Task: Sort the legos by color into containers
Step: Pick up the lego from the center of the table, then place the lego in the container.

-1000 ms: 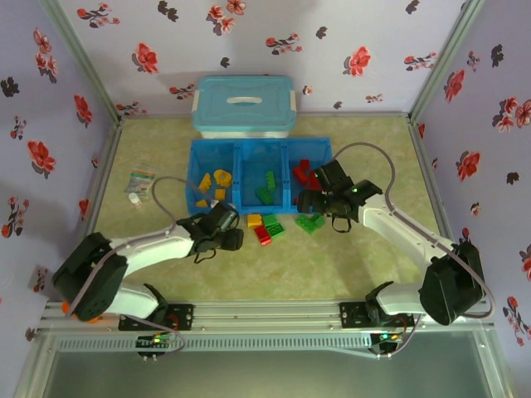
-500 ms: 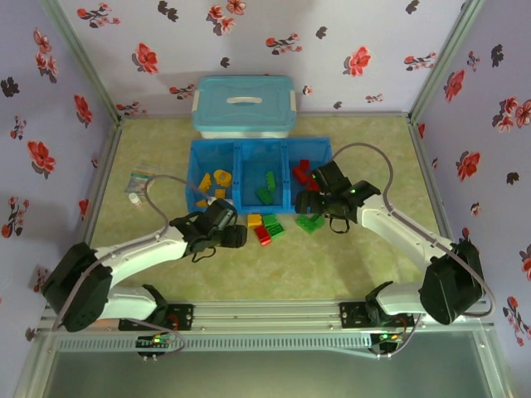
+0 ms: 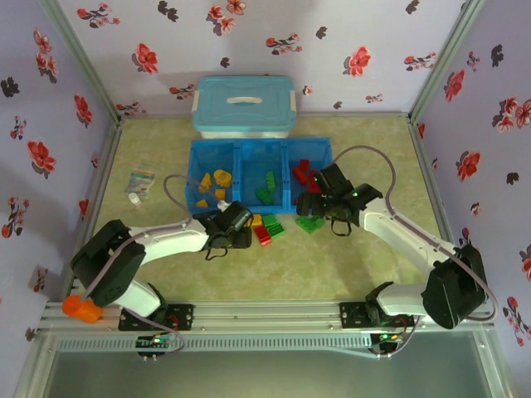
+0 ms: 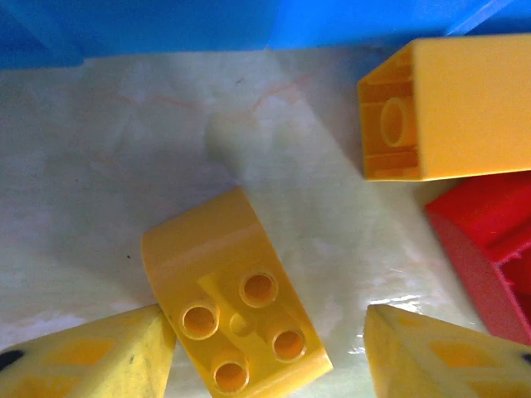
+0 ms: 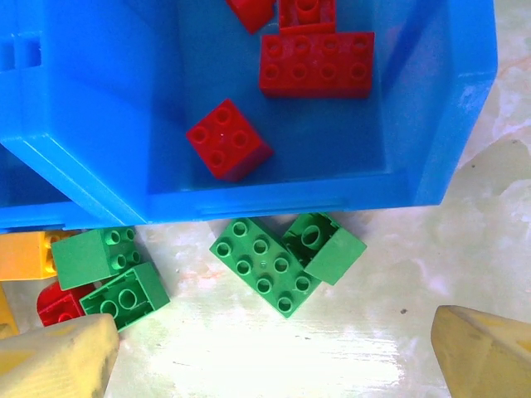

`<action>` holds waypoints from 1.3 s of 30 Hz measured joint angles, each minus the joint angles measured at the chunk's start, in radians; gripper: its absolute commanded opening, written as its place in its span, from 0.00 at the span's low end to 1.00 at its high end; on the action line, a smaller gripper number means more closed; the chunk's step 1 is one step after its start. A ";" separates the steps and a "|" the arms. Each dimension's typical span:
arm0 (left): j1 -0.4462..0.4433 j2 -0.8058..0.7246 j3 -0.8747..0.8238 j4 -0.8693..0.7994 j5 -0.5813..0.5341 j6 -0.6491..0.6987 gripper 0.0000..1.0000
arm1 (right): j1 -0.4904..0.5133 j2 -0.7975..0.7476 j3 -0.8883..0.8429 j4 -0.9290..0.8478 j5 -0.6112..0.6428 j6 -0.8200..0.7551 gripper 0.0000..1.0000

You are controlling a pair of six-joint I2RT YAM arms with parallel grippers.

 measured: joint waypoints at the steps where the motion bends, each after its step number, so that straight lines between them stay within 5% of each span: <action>1: -0.002 0.008 0.000 -0.001 -0.001 -0.001 0.56 | 0.000 0.000 -0.002 0.000 0.000 0.000 0.97; 11: -0.007 -0.006 0.001 -0.021 -0.044 0.011 0.31 | 0.000 -0.005 -0.032 0.008 0.004 0.003 0.97; 20: 0.019 -0.209 0.008 -0.076 -0.086 0.073 0.30 | 0.000 -0.015 -0.044 0.010 0.003 0.008 0.97; 25: 0.132 -0.283 0.039 -0.100 -0.090 0.137 0.30 | 0.001 -0.032 -0.070 0.014 0.002 0.016 0.97; 39: 0.357 -0.154 0.176 -0.085 -0.003 0.273 0.32 | 0.066 -0.045 -0.106 0.022 -0.005 0.056 0.96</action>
